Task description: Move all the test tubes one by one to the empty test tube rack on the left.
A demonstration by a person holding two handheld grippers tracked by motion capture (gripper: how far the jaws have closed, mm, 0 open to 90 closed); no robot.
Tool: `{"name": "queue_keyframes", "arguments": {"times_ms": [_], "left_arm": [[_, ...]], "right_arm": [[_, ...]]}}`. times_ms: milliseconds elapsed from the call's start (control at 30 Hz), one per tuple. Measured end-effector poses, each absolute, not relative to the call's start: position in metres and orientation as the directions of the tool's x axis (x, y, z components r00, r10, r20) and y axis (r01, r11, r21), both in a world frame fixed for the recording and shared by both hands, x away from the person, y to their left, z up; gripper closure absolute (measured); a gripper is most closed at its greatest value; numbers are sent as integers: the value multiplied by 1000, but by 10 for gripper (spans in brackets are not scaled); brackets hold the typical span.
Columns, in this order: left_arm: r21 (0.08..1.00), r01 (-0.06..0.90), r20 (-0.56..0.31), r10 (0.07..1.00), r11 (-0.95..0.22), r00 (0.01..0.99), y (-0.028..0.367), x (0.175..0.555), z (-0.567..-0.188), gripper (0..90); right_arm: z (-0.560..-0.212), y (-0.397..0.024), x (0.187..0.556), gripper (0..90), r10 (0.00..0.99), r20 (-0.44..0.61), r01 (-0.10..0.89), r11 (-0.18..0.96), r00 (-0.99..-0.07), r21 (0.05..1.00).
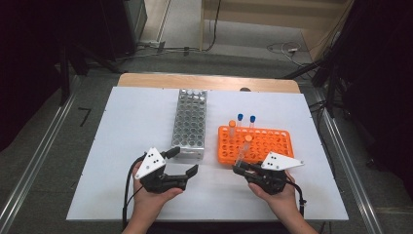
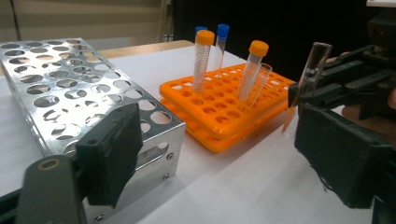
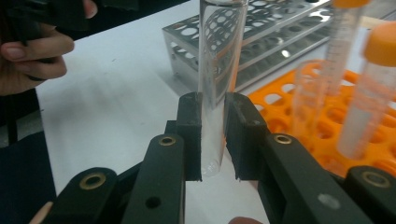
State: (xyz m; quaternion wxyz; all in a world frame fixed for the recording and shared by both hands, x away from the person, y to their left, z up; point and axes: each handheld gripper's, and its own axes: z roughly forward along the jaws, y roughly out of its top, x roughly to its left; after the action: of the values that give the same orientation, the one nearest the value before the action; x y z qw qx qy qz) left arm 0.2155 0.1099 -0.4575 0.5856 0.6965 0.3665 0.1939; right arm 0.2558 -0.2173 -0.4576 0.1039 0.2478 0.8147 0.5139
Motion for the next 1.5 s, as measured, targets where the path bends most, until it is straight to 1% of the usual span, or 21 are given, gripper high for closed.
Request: {"name": "queue_keyframes", "arguments": {"times_ms": [67,133,267,300,567,667,800,967,1233,1500], "left_arm": [[955,292,-162,738,-50,655,106,216,-458,212],[952,303,-179,718,-46,673,103,216,-458,222],[952,302,-189,684,-48,705,98,215,-457,274],[952,302,-189,684,-48,705,98,215,-457,292],[951,299,-195,599,-79,777,81,213,-457,440],[950,300,-197,578,-88,792,76,213,-458,473],[948,304,-200,561,-97,803,70,213,-458,506],[946,303,-197,541,-114,818,64,212,-459,568],[944,302,-189,531,-132,826,62,212,-460,659],[947,289,-175,527,-142,832,61,211,-460,715]], "right_arm": [[-459,-212,255,742,500,86,295,355,-862,887],[-460,-208,254,741,490,89,296,363,-867,884],[-463,-199,252,741,469,87,291,382,-879,877],[-464,-197,252,742,466,89,291,384,-880,876],[-468,-182,247,742,428,85,279,415,-900,866],[-469,-178,244,742,415,84,275,426,-906,862],[-470,-172,241,742,395,80,265,441,-915,858],[-471,-167,237,742,371,75,252,457,-925,853],[-470,-164,234,742,355,72,241,460,-932,855],[-470,-163,234,742,348,71,237,463,-935,854]]}}
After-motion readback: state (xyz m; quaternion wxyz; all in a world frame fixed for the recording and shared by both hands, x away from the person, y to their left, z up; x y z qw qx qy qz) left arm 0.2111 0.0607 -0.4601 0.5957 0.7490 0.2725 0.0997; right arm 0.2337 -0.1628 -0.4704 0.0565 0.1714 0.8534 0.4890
